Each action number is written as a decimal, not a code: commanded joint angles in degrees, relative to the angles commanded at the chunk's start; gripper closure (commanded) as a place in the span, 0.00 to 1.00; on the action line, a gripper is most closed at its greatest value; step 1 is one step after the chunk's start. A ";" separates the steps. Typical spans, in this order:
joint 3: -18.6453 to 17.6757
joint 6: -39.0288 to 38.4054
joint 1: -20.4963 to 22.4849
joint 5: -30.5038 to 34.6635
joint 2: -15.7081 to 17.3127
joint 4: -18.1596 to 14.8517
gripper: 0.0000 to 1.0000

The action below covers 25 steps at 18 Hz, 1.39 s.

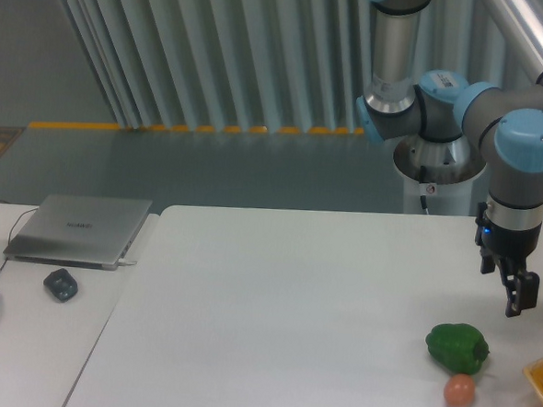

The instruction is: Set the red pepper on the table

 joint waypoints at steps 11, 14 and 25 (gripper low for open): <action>4.92 -13.18 2.54 1.93 -2.28 2.64 0.00; 4.92 -21.07 2.82 2.02 -3.60 4.93 0.00; 10.45 -30.95 5.19 5.01 -11.42 13.29 0.00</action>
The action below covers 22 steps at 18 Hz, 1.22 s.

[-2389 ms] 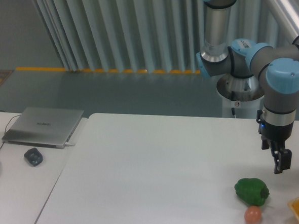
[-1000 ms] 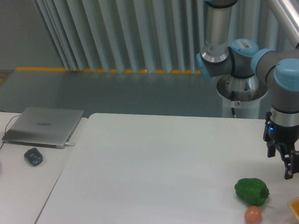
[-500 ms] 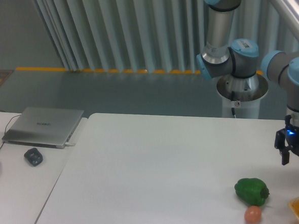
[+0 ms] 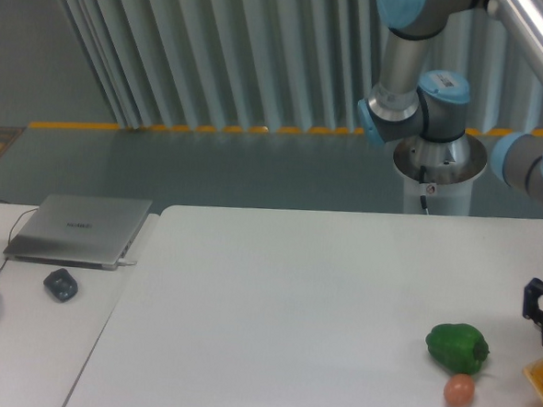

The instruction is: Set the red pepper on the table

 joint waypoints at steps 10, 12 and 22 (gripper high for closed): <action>-0.52 -4.66 -0.17 0.26 -1.50 0.79 0.00; -1.22 -7.27 -0.26 0.26 -2.02 0.79 0.00; -1.66 -8.87 -0.35 0.26 -2.90 0.79 0.00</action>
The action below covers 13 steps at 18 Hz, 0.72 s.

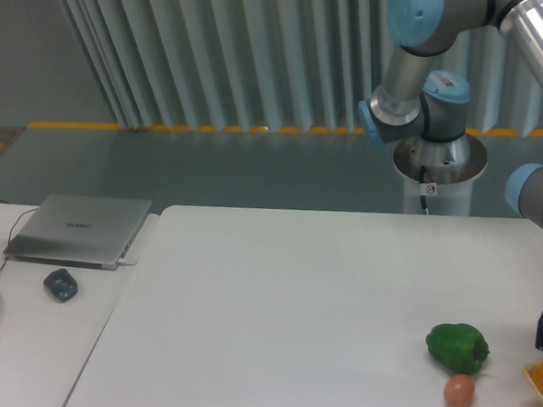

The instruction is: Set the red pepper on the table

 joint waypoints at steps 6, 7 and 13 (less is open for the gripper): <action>0.18 -1.23 0.00 0.17 -0.70 0.00 0.00; 0.18 -1.41 0.00 0.09 -0.79 0.00 0.00; 0.26 -2.90 0.00 0.17 -1.14 0.00 0.00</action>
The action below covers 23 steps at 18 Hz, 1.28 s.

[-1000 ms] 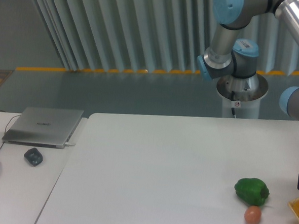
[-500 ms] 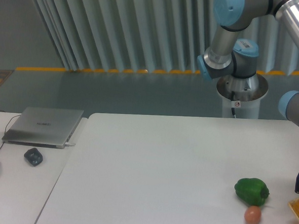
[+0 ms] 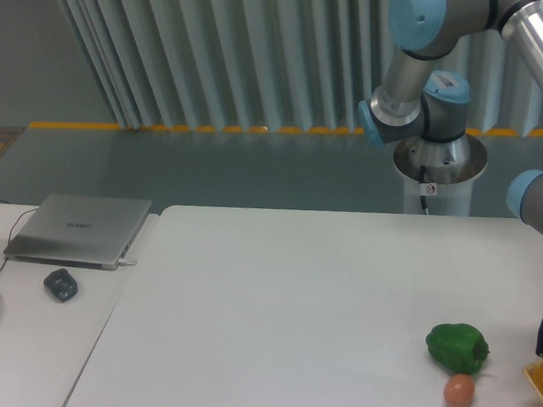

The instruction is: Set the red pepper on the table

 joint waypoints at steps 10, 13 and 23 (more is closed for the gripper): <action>-0.62 0.09 0.00 -0.09 -0.09 0.00 0.13; -0.62 -0.09 0.00 0.00 -0.09 -0.09 0.26; -0.79 -1.14 0.00 -0.70 0.44 -0.26 0.60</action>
